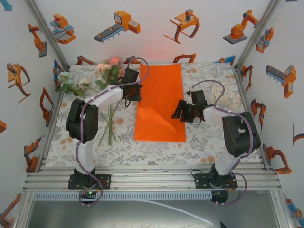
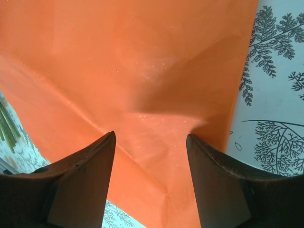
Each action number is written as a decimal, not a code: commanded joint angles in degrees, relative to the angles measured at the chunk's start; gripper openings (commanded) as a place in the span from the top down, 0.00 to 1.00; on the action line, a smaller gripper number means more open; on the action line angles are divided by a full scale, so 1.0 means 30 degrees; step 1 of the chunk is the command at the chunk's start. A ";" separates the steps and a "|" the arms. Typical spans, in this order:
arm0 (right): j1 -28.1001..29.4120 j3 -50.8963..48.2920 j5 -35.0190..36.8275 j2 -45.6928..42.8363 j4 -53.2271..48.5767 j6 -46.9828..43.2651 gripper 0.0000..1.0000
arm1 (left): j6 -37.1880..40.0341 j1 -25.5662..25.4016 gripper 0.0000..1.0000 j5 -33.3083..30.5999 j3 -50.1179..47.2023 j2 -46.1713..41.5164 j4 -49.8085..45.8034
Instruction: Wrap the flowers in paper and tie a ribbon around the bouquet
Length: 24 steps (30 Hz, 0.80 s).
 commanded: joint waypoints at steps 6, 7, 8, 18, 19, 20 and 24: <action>0.1397 -0.0579 0.1745 -0.3356 -0.0928 -0.1710 0.30 | -0.3570 0.0039 1.00 -0.0133 0.1357 -0.1403 -0.2646; 0.1973 -0.0829 0.2360 -0.4340 -0.0705 -0.2042 0.26 | -0.4644 -0.0005 1.00 -0.0427 0.1573 -0.1688 -0.3340; 0.2651 -0.1180 0.2843 -0.5311 -0.0287 -0.2379 0.23 | -0.6094 -0.0042 1.00 -0.1017 0.1832 -0.1953 -0.4237; 1.3323 -0.3832 1.1064 -0.9325 0.4087 -0.8991 0.01 | -1.5008 -0.0649 1.00 -0.1327 0.2494 -0.3442 -0.8318; 1.4376 -0.3820 1.1843 -0.8952 0.4627 -0.9550 0.01 | -1.5578 -0.0699 1.00 -0.1324 0.2582 -0.3552 -0.8518; 1.5407 -0.3861 1.2757 -0.8459 0.5289 -1.0164 0.01 | -1.6165 -0.0723 1.00 -0.1295 0.2585 -0.3620 -0.8539; 1.8108 -0.3366 1.5024 -0.6261 0.7074 -1.1693 0.01 | -1.7918 -0.0760 1.00 -0.1129 0.2733 -0.3632 -0.8572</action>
